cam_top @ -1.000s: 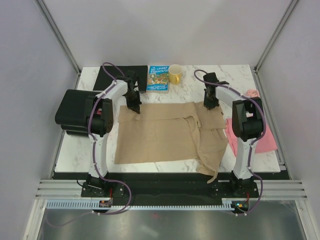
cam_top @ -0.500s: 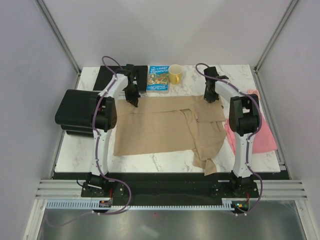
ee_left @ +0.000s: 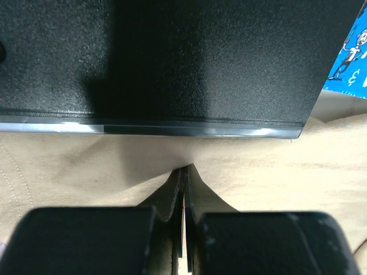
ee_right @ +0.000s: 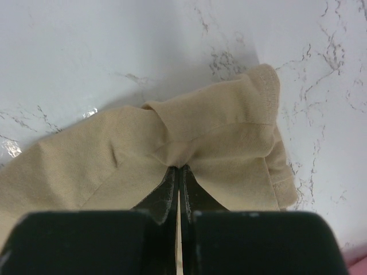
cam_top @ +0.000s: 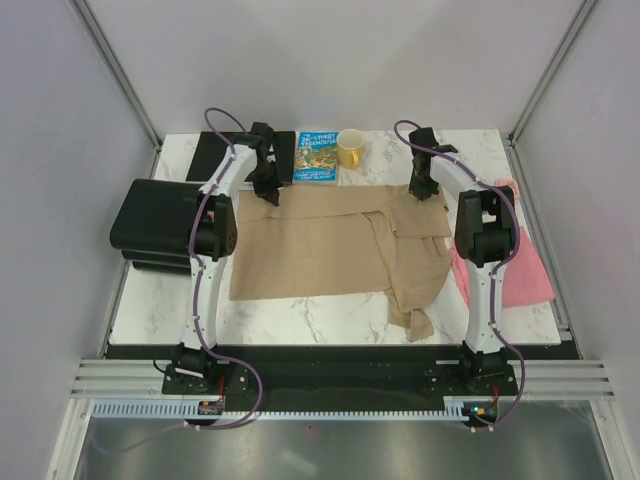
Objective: Fold and stack the t-shirts
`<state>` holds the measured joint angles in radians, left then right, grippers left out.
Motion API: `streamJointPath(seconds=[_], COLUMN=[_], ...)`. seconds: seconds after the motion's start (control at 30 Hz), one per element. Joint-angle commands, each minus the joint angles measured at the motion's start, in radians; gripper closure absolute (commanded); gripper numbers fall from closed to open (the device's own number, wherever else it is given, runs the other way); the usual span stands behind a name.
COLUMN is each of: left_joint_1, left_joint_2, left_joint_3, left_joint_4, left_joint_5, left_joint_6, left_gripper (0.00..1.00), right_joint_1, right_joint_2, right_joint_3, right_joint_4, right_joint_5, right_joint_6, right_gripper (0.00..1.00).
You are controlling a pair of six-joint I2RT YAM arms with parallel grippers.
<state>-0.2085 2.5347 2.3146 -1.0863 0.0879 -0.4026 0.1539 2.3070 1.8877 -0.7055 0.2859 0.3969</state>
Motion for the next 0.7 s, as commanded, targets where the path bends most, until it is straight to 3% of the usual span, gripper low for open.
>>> streamJointPath(seconds=[0.0,0.37,0.47,0.5,0.67], left_joint_1=[0.003,0.001,0.001,0.001,0.001], left_joint_2=[0.048,0.003,-0.031,-0.059,-0.171], left_joint_3=[0.04,0.0,-0.026,-0.033,-0.101], left_joint_4=[0.019,0.029,0.046,0.06,0.108], left_joint_5=[0.012,-0.016,0.013,0.019,0.009], left_joint_6=[-0.001,-0.001,0.005,0.005,-0.002], left_gripper=[0.98,0.98,0.88,0.81,0.73], right_joint_1=[-0.004,-0.031,-0.033,-0.034,-0.036], right_joint_2=[0.016,-0.012,-0.02,-0.023,-0.107], right_joint_3=[0.022,0.019,0.016,0.016,-0.01], right_joint_4=[-0.045,-0.045,-0.045,-0.045,-0.005], right_joint_5=[0.045,0.035,0.016,0.01,0.001], right_joint_6=[0.008,-0.003,-0.007,-0.015,-0.026], right_gripper=[1.0,0.99,0.86,0.85,0.76])
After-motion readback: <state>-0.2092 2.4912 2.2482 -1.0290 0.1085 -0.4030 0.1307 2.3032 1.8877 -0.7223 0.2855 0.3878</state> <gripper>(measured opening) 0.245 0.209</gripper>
